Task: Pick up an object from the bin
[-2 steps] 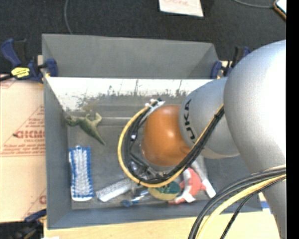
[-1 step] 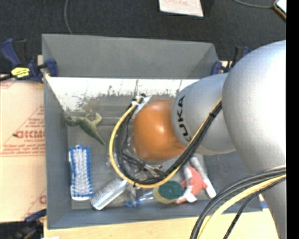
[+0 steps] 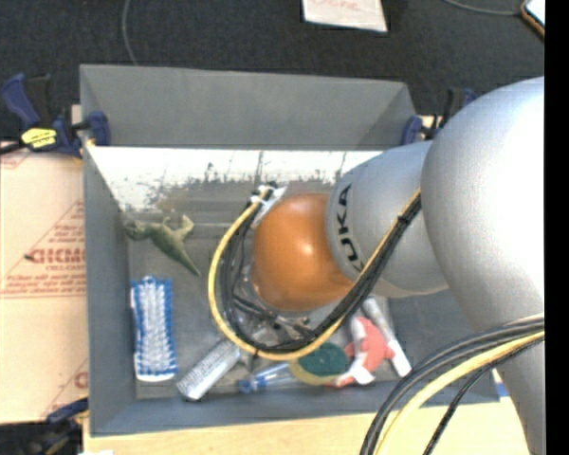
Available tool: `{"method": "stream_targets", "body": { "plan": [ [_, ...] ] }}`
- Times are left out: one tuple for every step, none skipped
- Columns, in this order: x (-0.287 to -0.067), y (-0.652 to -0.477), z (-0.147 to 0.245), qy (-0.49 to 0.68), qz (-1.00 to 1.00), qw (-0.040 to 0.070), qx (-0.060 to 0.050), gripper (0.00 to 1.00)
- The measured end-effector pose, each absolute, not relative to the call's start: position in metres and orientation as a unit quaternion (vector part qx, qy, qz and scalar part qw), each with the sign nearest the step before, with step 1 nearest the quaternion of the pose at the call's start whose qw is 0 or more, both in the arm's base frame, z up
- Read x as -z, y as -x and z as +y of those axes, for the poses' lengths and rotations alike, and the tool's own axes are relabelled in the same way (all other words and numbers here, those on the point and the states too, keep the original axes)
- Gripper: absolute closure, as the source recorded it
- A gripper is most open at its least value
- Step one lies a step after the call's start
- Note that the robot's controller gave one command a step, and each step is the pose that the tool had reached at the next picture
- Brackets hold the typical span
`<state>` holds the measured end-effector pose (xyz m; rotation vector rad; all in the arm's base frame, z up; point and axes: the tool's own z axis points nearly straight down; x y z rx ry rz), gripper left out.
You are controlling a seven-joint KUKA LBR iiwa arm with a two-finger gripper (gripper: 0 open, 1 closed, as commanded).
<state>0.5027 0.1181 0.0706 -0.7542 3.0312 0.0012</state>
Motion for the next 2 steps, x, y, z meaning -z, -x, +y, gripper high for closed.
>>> {"method": "stream_targets", "body": {
  "plan": [
    [-0.0706, -0.5026, 0.1182, 0.241, 0.971, 0.009, -0.001, 1.00],
    [-0.0705, -0.5026, 0.1182, 0.241, 0.971, 0.009, -0.001, 1.00]
  ]
}}
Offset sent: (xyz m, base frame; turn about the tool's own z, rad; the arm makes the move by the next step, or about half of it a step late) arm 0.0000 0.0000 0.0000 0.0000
